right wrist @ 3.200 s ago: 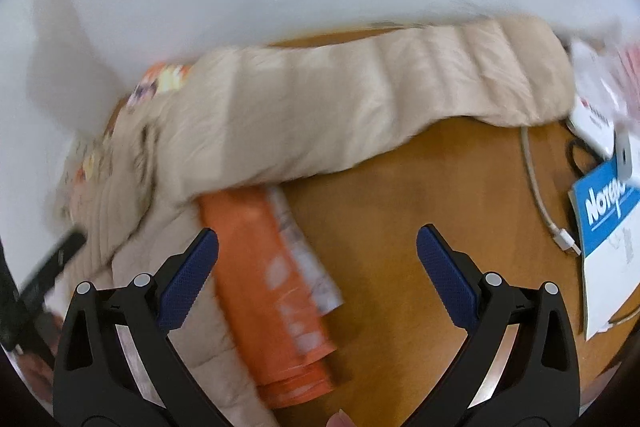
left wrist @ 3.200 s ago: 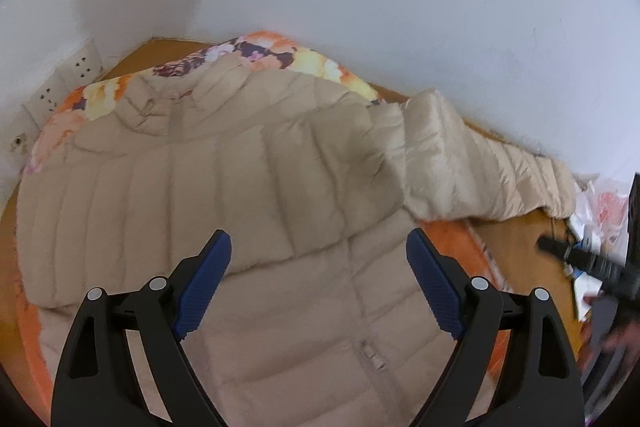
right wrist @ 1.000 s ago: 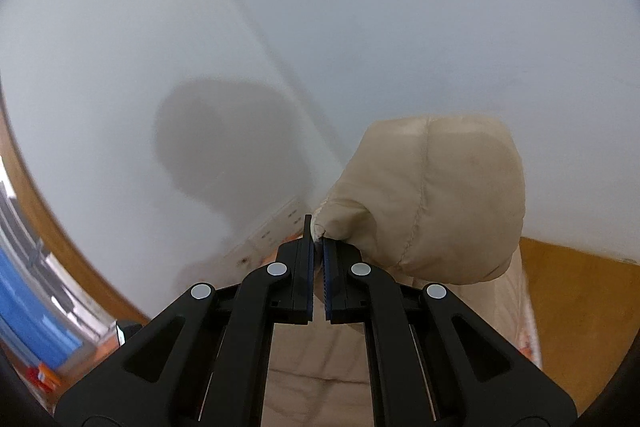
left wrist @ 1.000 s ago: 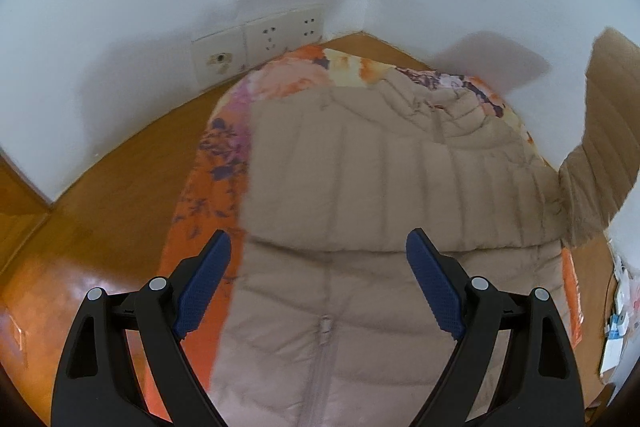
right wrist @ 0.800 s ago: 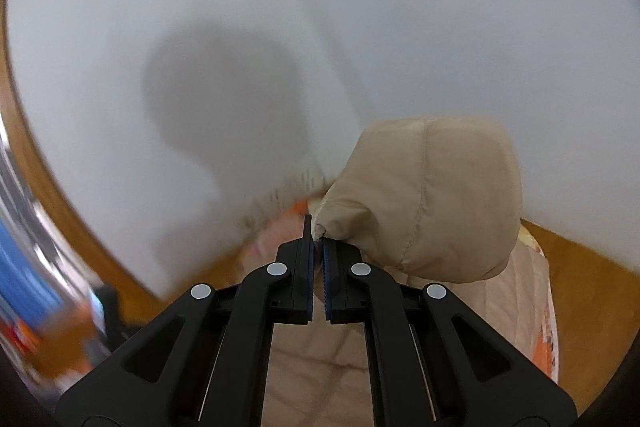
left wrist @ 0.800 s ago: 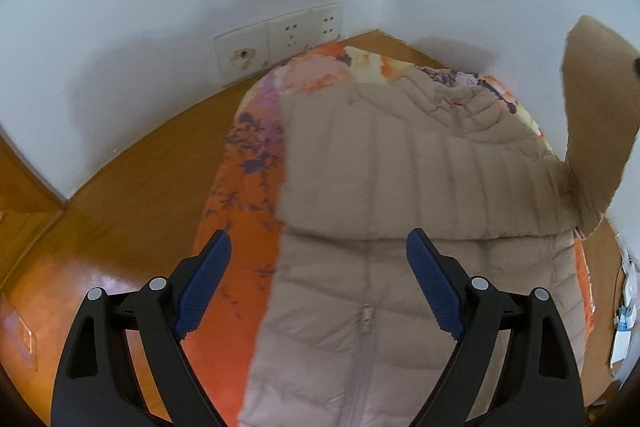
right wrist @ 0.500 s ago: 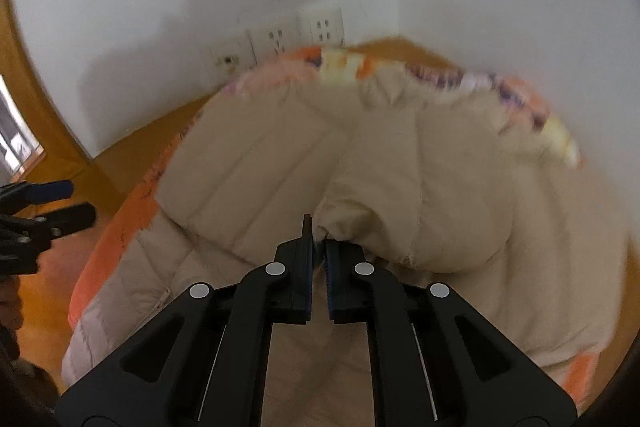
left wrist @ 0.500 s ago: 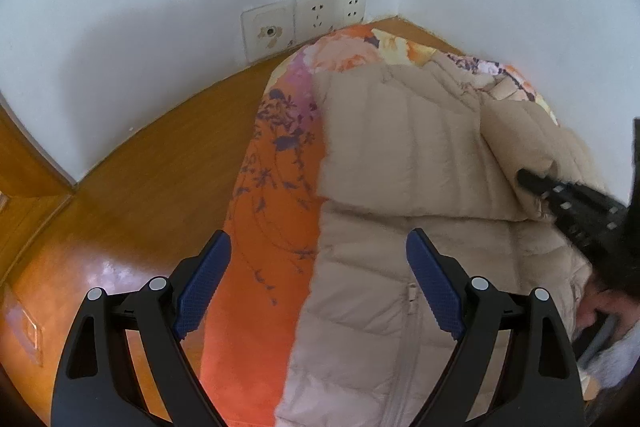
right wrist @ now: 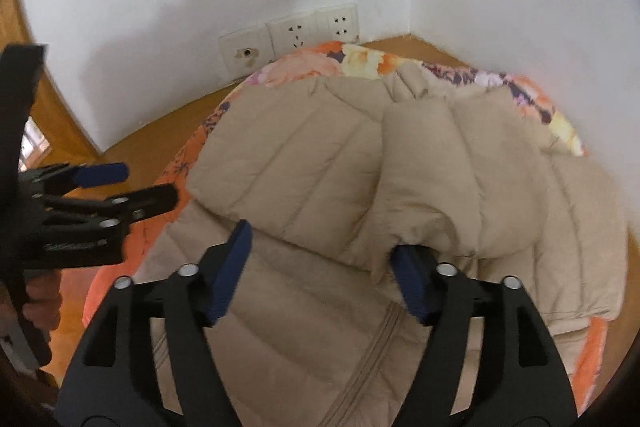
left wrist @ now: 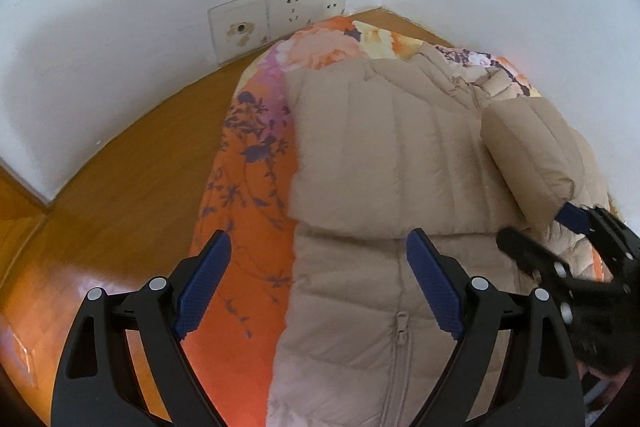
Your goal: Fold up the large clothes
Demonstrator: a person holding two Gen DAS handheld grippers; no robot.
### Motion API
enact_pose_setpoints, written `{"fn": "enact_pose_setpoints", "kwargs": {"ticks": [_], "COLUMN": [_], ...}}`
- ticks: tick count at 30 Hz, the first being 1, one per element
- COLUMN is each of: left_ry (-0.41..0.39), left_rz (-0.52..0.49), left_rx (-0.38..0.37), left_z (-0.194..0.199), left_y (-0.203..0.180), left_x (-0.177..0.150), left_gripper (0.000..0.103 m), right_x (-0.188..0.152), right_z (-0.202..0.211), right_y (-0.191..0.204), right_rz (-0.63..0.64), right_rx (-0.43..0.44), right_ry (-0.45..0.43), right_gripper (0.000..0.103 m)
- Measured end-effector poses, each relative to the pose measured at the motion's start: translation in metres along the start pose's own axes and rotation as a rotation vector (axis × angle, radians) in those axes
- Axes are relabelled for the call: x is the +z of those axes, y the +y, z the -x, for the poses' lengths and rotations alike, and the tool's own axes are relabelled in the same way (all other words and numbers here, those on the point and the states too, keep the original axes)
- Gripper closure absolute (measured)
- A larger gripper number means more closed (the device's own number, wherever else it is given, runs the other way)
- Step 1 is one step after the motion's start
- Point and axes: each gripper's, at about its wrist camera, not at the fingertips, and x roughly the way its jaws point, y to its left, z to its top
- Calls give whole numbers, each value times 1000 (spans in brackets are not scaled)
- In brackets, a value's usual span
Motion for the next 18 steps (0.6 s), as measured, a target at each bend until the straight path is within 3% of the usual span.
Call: {"fn": "enact_pose_setpoints", "kwargs": {"ticks": [4, 7, 9, 14, 16, 18], "left_ry": [2, 3, 3, -2, -2, -6], "left_rz": [6, 12, 16, 9, 5, 0], "left_rx": [-17, -23, -26, -27, -23, -23], "left_z": [-3, -6, -8, -7, -6, -5], "left_y": [-2, -2, -2, -4, -6, -7], "left_x": [3, 6, 8, 12, 13, 14], "left_gripper": [17, 17, 17, 17, 17, 17], "right_x": [6, 6, 4, 2, 2, 2], "right_z": [4, 3, 11, 39, 38, 28], "right_y": [0, -9, -20, -69, -91, -119], "right_rz": [23, -21, -75, -307, -385, -484], "right_rx": [-121, -136, -109, 9, 36, 63], "right_ry": [79, 144, 149, 22, 9, -11], "right_gripper": [8, 8, 8, 8, 8, 15]}}
